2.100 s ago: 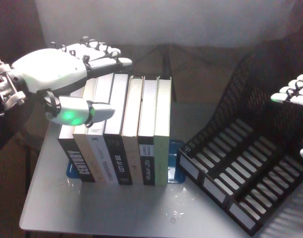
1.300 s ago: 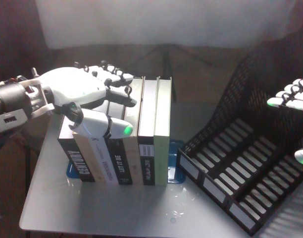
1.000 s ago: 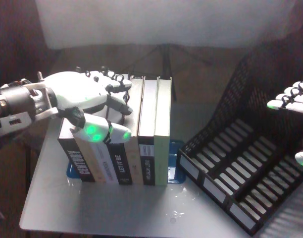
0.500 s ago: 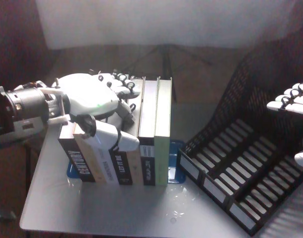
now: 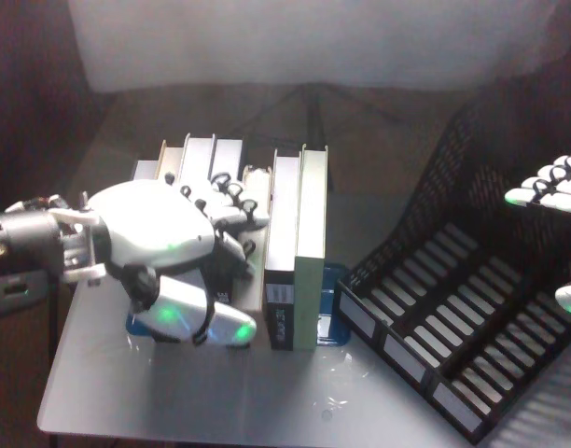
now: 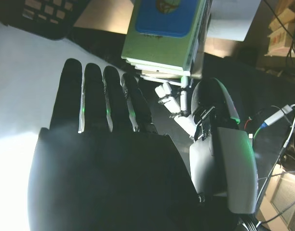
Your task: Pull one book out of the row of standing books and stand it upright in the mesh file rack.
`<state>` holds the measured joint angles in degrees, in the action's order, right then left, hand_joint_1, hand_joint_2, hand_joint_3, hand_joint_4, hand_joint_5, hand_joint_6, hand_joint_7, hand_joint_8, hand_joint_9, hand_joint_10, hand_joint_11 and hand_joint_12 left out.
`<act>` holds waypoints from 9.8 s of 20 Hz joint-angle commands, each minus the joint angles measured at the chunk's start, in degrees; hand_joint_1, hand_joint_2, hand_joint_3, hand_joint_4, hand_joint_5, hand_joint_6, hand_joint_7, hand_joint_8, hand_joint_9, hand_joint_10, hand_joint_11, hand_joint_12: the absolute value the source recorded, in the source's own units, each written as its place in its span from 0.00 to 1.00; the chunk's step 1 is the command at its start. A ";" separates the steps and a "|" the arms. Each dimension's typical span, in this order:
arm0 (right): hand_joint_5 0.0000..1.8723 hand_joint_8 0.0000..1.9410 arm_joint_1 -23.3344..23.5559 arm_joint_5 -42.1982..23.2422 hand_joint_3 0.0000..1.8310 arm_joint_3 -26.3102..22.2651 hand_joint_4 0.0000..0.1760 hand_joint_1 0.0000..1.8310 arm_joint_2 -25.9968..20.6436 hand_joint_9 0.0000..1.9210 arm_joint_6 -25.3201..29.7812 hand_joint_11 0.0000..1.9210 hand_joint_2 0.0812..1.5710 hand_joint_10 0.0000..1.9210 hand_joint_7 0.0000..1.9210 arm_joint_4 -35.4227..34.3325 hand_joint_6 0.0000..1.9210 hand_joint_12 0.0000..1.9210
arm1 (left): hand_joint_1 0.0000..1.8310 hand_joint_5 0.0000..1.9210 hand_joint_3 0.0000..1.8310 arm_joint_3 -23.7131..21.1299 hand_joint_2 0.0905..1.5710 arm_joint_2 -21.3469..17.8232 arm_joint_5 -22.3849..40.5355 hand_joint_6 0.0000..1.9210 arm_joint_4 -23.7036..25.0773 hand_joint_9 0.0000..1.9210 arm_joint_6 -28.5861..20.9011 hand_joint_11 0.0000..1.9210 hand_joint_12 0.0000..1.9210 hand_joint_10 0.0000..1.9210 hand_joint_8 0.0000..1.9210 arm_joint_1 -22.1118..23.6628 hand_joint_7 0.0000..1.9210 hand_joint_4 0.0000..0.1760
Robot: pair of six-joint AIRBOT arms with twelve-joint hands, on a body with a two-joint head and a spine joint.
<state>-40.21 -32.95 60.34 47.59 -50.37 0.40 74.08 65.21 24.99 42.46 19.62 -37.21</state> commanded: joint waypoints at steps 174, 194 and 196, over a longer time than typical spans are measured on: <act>0.45 0.52 19.33 19.32 0.00 18.99 0.00 0.75 35.38 0.44 32.58 0.17 0.71 0.72 0.51 64.54 0.58 0.94 | 0.24 0.07 0.00 0.25 0.88 -11.80 44.11 0.00 -63.84 0.00 8.66 0.00 0.85 0.27 0.00 -24.22 0.07 0.15; 0.43 0.77 26.69 11.18 0.00 17.44 0.00 0.68 24.60 0.35 54.15 0.31 0.76 0.89 0.43 71.86 0.55 1.00 | 0.20 0.04 0.00 1.59 0.92 -7.51 40.52 0.00 -60.54 0.01 7.60 0.00 0.65 0.01 0.00 -20.73 0.02 0.33; 0.43 0.84 28.02 11.15 0.00 17.52 0.00 0.66 23.85 0.37 54.20 0.36 0.77 0.99 0.40 71.85 0.54 1.00 | 0.23 0.05 0.00 1.63 0.92 -7.35 40.43 0.00 -60.45 0.02 7.63 0.00 0.61 0.01 0.00 -20.65 0.03 0.26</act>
<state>-11.97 -24.53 77.06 73.03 3.46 73.08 75.22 57.98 58.59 -17.10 27.38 -58.61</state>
